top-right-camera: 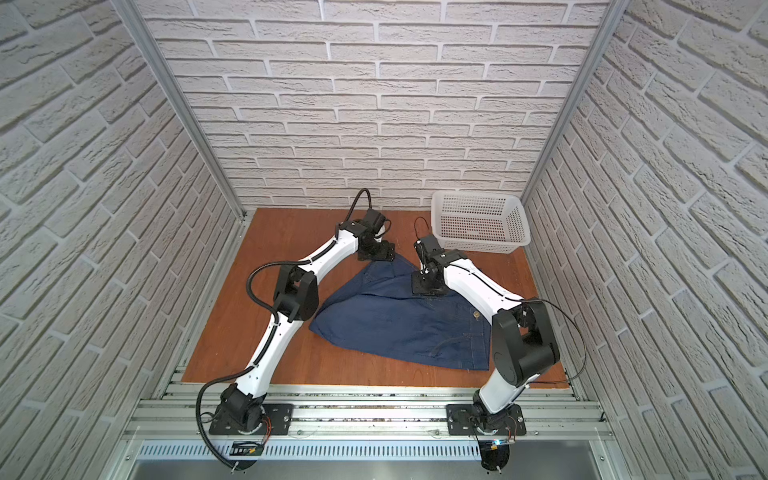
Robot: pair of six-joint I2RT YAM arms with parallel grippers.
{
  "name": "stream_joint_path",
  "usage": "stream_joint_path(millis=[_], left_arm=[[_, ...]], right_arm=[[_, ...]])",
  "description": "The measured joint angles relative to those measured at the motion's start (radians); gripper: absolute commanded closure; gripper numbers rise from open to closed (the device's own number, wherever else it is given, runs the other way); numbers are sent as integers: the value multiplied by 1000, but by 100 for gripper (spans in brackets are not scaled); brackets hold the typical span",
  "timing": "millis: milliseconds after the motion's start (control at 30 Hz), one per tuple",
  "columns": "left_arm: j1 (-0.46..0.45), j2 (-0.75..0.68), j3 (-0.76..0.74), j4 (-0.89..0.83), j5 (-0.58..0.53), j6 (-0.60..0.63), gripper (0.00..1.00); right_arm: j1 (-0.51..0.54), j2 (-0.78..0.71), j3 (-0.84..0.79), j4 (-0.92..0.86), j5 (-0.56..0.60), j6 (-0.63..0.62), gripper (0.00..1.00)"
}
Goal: Fold and stack the trousers
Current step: 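Grasp the waistband with the right gripper while the left gripper reaches a hem, then pull the hem outward with the left gripper while the right pulls the waistband away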
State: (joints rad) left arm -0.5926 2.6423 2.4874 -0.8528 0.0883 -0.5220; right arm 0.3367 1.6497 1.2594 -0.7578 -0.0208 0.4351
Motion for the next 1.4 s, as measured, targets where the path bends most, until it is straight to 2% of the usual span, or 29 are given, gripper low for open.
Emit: stream_joint_path(millis=[133, 400, 500, 833, 967, 1133, 1300, 1400], left_arm=[[-28, 47, 80, -35, -65, 11, 8], [-90, 89, 134, -90, -232, 52, 8], [-111, 115, 183, -109, -281, 61, 11], [-148, 133, 216, -200, -478, 72, 38], [-134, 113, 174, -228, -524, 66, 61], [-90, 77, 100, -265, -530, 61, 99], [-47, 40, 40, -271, -510, 55, 100], [-32, -27, -78, -235, -499, 52, 100]], right_arm=[[-8, 1, 21, 29, -19, 4, 49], [-27, 1, 3, 33, -29, 3, 49], [-35, 0, -7, 33, -28, 3, 49], [-55, -74, -31, 33, -9, 3, 49], [-66, -111, -39, 33, 10, 2, 49], [-82, -125, -70, 35, 22, 3, 49], [-94, -126, -108, 32, 24, 3, 49], [-104, -131, -121, 33, 24, 4, 49]])
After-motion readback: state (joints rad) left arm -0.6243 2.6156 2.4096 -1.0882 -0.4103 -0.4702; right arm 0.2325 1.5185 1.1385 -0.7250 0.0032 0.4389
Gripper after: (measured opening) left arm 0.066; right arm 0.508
